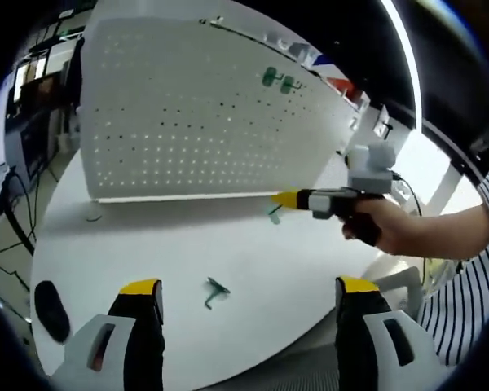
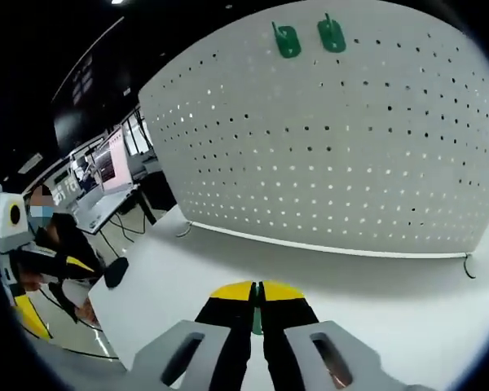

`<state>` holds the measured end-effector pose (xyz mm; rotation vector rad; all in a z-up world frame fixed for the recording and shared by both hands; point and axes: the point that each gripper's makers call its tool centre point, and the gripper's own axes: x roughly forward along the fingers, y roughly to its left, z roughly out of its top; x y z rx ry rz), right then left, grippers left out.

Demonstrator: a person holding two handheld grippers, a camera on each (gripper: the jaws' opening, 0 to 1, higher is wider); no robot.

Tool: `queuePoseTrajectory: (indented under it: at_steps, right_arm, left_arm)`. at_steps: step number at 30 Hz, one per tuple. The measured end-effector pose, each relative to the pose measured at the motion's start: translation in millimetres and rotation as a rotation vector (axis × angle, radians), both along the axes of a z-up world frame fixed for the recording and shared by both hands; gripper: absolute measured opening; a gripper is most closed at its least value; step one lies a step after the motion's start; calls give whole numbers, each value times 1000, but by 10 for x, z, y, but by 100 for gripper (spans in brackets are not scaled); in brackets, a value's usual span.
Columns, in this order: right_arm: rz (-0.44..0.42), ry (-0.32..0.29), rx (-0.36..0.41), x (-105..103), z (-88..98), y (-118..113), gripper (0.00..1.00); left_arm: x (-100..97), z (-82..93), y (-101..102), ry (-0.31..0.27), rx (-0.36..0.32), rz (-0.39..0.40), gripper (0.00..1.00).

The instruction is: Insert the hook assembly into the mounting plate slot until the hook locks in place.

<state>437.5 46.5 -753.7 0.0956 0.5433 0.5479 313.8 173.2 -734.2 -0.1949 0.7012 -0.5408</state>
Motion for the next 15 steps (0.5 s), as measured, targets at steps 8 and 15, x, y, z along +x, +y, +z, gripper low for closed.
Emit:
queuePoseTrajectory:
  at_steps: [8,15]
  right_arm:
    - [-25,-58,104,-82,396,-40,0]
    - [-25,-77,189,-206,656,-45,0]
  left_arm:
    - [90,-2,-175,17,-29,-30,87]
    - [191,58,-310,19,-62,-33,87]
